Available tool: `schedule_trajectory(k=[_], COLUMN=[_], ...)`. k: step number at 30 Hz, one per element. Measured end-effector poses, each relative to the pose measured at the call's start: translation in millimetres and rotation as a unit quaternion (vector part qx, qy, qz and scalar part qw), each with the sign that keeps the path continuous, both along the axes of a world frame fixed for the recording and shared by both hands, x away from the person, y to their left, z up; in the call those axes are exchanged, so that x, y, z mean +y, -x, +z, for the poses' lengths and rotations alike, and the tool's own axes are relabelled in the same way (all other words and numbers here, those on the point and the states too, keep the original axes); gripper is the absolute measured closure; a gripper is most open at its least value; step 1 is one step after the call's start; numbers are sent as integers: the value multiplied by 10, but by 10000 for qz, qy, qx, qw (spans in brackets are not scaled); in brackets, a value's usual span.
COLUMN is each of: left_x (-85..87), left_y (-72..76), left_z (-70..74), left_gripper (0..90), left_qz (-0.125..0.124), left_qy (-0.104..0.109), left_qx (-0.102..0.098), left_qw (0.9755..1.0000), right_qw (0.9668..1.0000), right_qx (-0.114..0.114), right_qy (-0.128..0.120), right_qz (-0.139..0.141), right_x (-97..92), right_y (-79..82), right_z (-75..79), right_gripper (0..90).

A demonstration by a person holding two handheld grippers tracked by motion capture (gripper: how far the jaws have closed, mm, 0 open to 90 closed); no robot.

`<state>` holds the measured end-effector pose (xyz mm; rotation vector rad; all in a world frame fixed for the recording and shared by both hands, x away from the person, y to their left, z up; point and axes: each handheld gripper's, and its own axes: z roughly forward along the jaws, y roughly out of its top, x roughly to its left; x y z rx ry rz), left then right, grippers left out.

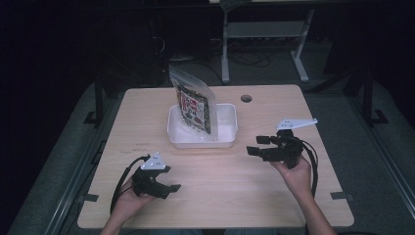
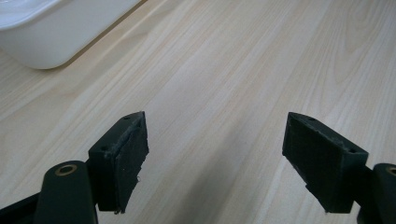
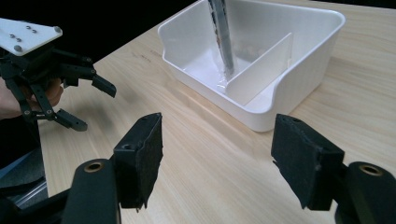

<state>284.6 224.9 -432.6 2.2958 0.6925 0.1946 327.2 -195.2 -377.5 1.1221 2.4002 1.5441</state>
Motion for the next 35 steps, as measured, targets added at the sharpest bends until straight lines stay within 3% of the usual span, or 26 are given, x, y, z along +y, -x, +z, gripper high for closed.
schedule_trajectory(k=[11, 17, 35], left_x=[-16, -24, -41], left_y=[0, 3, 12], left_z=[-4, -4, -13], left_gripper=[216, 216, 216], left_qz=[-2, -9, -65], left_qy=[-12, -31, -89], left_qx=[8, 3, -4], left_qw=[10000, 10000, 9999], right_qw=[9998, 9997, 9992], right_qx=[195, 257, 399], right_qy=[98, 31, 28], right_qz=[-7, -41, -19], right_x=[-155, -226, -297], right_y=[138, 210, 448], right_z=[-154, -226, -463], right_gripper=[320, 321, 306])
